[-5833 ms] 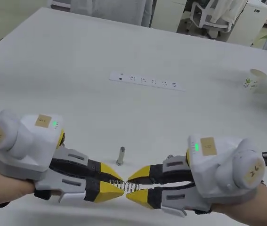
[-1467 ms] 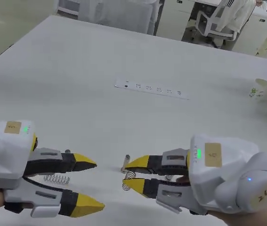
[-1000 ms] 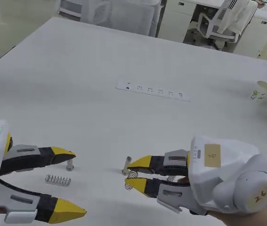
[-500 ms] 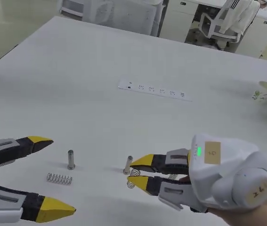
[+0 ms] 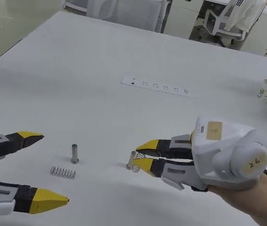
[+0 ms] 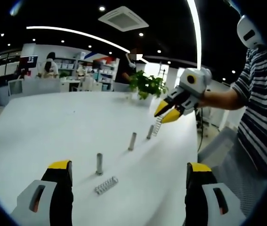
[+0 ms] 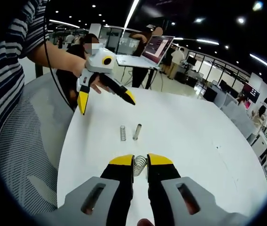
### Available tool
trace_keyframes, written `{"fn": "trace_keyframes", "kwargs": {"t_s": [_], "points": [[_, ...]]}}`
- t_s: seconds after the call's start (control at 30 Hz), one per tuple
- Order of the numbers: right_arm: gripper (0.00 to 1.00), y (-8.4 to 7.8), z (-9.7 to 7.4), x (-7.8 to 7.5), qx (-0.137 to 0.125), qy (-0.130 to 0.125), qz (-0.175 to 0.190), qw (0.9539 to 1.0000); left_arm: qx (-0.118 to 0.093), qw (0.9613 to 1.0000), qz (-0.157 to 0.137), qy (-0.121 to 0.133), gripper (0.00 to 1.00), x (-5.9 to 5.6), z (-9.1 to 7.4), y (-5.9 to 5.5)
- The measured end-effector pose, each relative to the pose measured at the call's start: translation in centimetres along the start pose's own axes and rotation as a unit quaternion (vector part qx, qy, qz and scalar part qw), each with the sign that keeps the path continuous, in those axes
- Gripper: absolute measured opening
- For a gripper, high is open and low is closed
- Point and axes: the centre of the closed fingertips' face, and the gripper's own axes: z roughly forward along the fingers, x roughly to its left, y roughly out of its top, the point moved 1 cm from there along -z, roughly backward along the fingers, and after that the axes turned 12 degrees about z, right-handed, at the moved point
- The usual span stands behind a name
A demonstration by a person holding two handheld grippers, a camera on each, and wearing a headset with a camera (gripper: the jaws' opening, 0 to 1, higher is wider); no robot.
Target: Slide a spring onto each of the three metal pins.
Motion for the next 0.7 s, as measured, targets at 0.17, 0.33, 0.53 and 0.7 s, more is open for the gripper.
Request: {"fn": "trace_keyframes", "kwargs": {"t_s": [0.17,0.33,0.53,0.7], "points": [[0.08,-0.1,0.4,-1.1,0.004,-0.010,0.007,0.9999,0.002,1.0000,-0.003,0.005,0.98,0.1,-0.3,-0.3],[0.08,0.0,0.7,-2.5,0.002,-0.023,0.019,0.9995,0.004,0.9999,-0.006,0.010,0.98,0.3,-0.7,-0.6],[0.08,0.4,1.3,-3.8,-0.006,-0.039,0.033,0.9987,0.005,0.9999,-0.010,0.013,0.98,0.3,-0.8,-0.8],[0.08,0.1,1.9,-4.6,-0.001,-0.046,0.047,0.9978,0.007,0.9998,-0.012,0.014,0.98,0.3,-0.9,-1.0]]}}
